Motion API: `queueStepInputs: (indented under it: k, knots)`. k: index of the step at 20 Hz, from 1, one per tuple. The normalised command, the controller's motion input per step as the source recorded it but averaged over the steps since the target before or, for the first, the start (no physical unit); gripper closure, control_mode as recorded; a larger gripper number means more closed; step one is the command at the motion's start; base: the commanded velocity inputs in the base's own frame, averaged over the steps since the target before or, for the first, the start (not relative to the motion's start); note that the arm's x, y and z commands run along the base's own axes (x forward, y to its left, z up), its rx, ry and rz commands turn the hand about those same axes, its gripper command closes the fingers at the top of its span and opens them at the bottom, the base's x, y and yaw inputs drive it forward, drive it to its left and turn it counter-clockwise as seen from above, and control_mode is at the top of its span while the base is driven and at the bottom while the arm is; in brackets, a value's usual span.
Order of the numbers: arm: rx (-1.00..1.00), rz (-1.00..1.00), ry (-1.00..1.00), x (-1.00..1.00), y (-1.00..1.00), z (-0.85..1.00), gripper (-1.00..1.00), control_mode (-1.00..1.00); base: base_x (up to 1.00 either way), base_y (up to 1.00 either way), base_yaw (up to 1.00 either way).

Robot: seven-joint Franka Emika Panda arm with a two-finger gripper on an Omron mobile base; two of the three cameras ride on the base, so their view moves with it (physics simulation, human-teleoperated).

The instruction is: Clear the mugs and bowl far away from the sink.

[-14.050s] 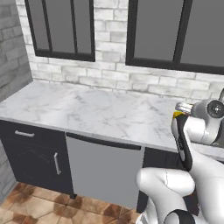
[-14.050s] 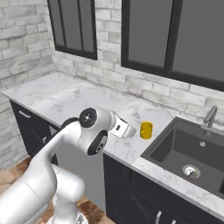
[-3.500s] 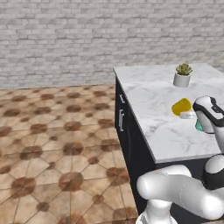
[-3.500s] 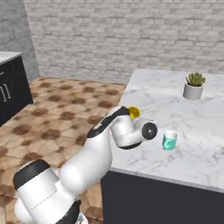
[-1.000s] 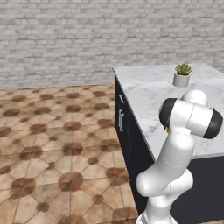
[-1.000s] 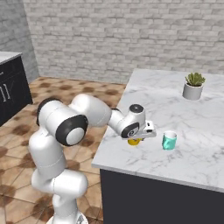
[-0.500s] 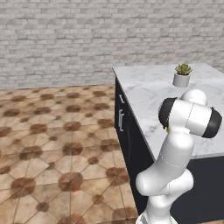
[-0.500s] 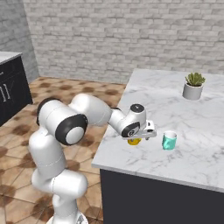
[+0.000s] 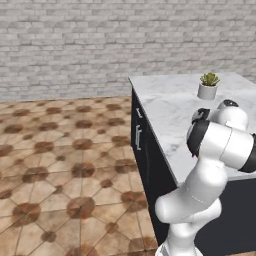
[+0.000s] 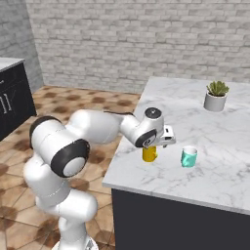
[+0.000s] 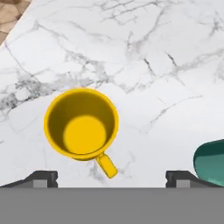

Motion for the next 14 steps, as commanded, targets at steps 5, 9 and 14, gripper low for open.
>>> queueStepInputs:
  k: [5,9,14]
  knots:
    - [0.00,0.00,-0.06,-0.10,0.16,0.95,-1.00,-1.00,0.00,0.00,0.00]
    - [-0.03,-0.01,-0.14,-0.20,0.20,0.89,-1.00,-1.00,0.00,0.00,0.00]
    - [0.00,-0.07,-0.27,-0.39,0.02,0.92,-1.00,-1.00,0.00,0.00,0.00]
